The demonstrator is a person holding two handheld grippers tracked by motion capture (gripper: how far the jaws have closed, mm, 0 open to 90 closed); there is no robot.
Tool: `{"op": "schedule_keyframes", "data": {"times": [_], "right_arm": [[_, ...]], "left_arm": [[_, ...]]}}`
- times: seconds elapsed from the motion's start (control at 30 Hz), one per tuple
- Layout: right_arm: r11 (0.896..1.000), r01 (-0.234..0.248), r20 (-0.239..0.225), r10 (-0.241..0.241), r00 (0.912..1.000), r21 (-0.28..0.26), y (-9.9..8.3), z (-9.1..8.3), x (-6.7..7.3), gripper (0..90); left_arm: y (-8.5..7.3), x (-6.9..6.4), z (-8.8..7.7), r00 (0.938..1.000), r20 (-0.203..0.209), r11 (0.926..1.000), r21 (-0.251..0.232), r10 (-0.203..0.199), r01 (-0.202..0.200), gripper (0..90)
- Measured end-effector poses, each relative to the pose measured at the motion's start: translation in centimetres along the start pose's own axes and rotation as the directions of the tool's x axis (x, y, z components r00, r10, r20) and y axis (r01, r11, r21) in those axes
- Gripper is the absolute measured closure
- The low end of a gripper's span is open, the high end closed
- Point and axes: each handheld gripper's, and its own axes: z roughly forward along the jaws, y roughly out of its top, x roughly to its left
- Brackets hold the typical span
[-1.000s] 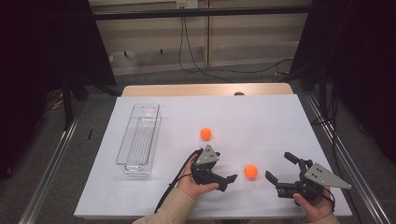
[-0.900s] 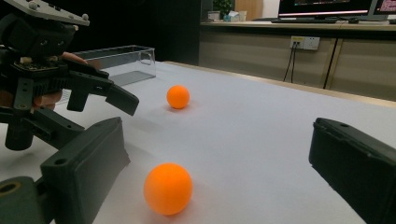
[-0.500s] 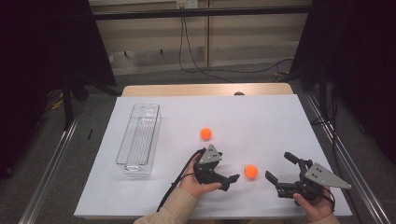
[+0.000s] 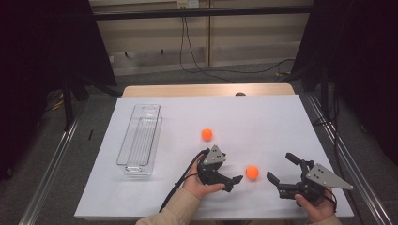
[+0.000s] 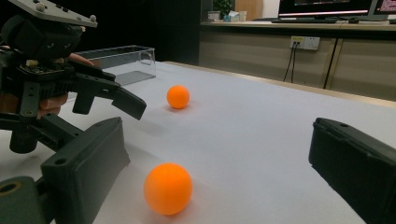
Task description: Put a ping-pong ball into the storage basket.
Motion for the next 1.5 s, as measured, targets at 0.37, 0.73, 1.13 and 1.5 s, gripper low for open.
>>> {"op": "schedule_keyframes", "data": {"times": [0.37, 0.73, 1.13, 1.5], "right_arm": [[1.0, 0.002, 0.0, -0.002, 1.0, 0.0, 0.0, 0.0, 0.0, 3.2], [1.0, 0.0, -0.001, 0.0, 1.0, 0.0, 0.0, 0.0, 0.0, 3.3], [1.0, 0.001, -0.003, -0.001, 1.0, 0.001, 0.0, 0.0, 0.0, 3.3], [1.0, 0.001, -0.003, -0.001, 1.0, 0.001, 0.0, 0.0, 0.0, 3.3]], "left_arm": [[0.0, -0.1, 0.2, 1.0, -0.003, 0.9999, 0.014, 0.003, -0.003, 2.8], [0.2, -0.2, 0.5, 1.0, -0.005, 0.9997, 0.023, 0.001, -0.001, 2.9], [0.3, -0.2, 1.0, 0.9998, 0.018, 0.9995, 0.032, -0.001, 0.001, 3.8], [0.5, -0.3, 1.5, 0.9994, 0.035, 0.9991, 0.043, 0.005, -0.007, 4.4]]}}
